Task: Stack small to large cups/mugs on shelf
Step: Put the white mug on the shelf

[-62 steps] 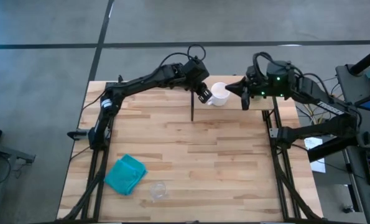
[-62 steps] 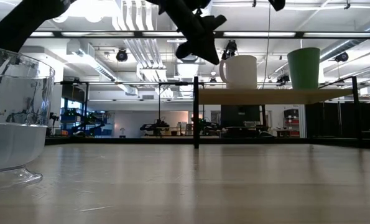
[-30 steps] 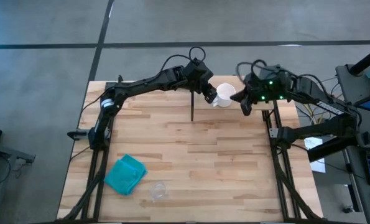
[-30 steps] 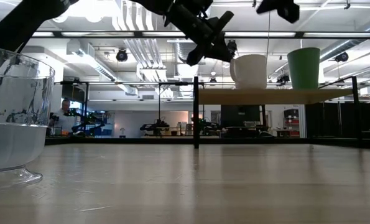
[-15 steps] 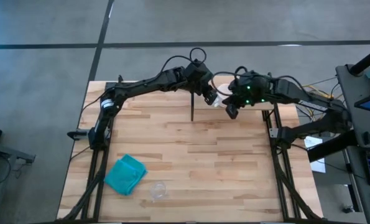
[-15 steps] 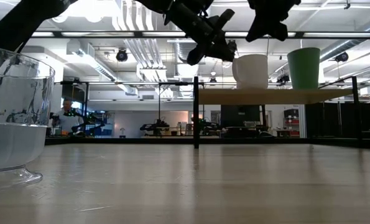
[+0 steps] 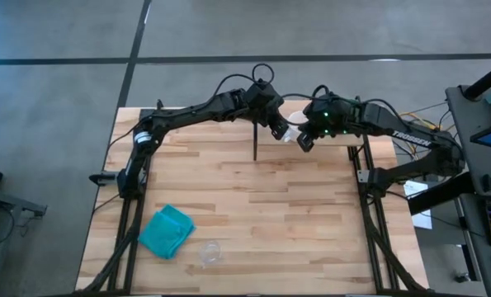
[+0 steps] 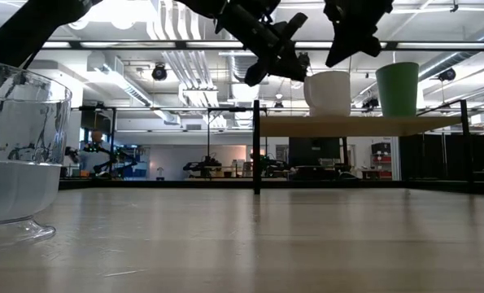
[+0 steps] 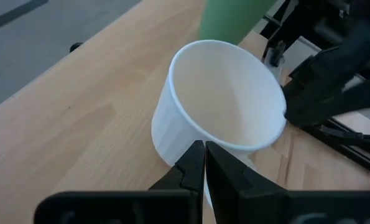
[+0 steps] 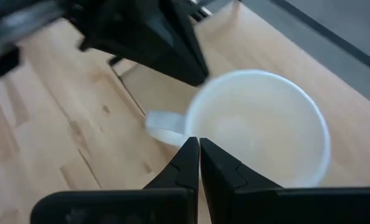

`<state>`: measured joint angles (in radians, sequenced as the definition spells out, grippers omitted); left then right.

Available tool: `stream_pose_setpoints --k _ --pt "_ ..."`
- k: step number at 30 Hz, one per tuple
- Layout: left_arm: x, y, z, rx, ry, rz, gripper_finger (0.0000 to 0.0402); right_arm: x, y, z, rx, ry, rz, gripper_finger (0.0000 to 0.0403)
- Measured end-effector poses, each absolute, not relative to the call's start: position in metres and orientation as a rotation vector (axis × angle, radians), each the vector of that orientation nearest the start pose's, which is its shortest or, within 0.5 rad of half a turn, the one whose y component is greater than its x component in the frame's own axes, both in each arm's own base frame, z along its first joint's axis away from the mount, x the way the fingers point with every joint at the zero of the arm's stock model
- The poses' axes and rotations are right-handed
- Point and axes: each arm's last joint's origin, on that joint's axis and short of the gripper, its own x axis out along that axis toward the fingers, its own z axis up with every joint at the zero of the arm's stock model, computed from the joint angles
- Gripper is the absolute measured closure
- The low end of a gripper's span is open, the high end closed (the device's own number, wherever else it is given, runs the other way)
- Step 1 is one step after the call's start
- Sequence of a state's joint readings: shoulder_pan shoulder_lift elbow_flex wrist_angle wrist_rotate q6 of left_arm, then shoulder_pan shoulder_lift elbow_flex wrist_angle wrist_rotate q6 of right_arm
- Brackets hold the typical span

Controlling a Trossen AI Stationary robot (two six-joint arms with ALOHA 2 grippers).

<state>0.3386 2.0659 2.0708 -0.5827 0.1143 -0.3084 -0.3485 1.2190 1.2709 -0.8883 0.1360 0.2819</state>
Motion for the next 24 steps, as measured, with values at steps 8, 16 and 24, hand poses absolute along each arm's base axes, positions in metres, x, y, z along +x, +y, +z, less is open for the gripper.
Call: stream_pose_setpoints --k 8,16,24 --pt "0.449 0.155 0.345 -0.422 0.49 0.299 0.0402 0.213 -0.091 0.347 0.38 0.825 -0.621 0.0394" --pt "0.461 0.156 0.324 -0.459 0.521 0.283 0.0401 0.208 -0.09 0.342 0.362 0.885 -0.657 0.0394" --pt "0.468 0.157 0.321 -0.476 0.478 0.279 0.0401 0.205 -0.093 0.341 0.318 0.911 -0.688 0.0394"
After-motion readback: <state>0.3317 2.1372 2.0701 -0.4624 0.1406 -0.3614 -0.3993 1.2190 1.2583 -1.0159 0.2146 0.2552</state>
